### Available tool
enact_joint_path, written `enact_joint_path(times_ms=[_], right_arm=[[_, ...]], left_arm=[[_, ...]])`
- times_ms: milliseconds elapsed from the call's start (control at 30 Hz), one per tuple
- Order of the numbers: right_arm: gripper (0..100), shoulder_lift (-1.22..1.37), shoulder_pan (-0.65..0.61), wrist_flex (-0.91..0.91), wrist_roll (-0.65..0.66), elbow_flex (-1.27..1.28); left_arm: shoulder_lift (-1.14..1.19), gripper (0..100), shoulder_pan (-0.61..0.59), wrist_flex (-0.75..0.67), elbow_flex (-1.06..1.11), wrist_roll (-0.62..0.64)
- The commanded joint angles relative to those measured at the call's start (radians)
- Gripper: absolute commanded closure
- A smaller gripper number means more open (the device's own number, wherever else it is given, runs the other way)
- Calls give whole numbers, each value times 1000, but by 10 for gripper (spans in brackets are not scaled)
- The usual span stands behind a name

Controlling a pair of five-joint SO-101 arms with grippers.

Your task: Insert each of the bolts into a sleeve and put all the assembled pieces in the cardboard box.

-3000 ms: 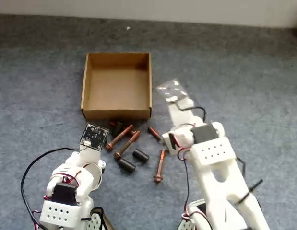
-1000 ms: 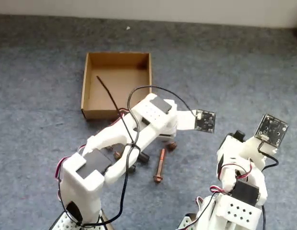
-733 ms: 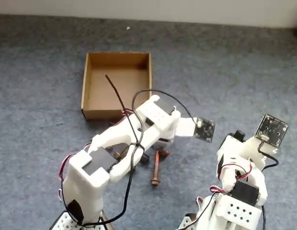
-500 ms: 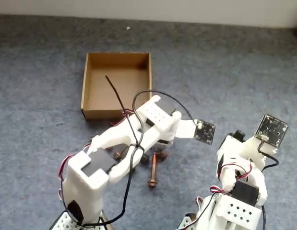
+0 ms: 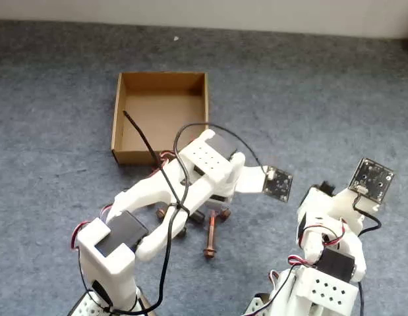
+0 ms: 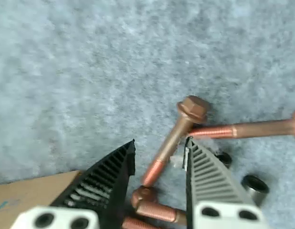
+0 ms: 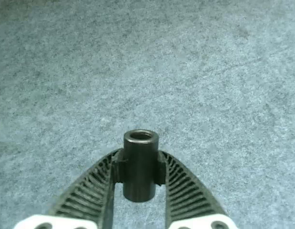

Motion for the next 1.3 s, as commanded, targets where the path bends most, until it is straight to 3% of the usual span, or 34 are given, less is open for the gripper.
enact_joint_path(times_ms=[0, 467, 600, 733, 967, 1033, 1267], right_arm=[[993, -16, 5, -19, -3, 4], [993, -16, 5, -21, -3, 7], [993, -16, 5, -21, -3, 7], [993, -16, 5, -21, -3, 7], [993, -16, 5, -21, -3, 7], [993, -16, 5, -21, -3, 7], [993, -16, 5, -18, -3, 5]], left_arm=[[-42, 805, 10, -49, 64, -11], [-38, 805, 19, -264, 163, -2], [47, 805, 18, -321, 147, 61], [113, 822, 10, -270, 58, 97], [147, 986, 19, -227, 21, 100], [145, 995, 19, -224, 24, 106], [45, 994, 4, -224, 24, 295]])
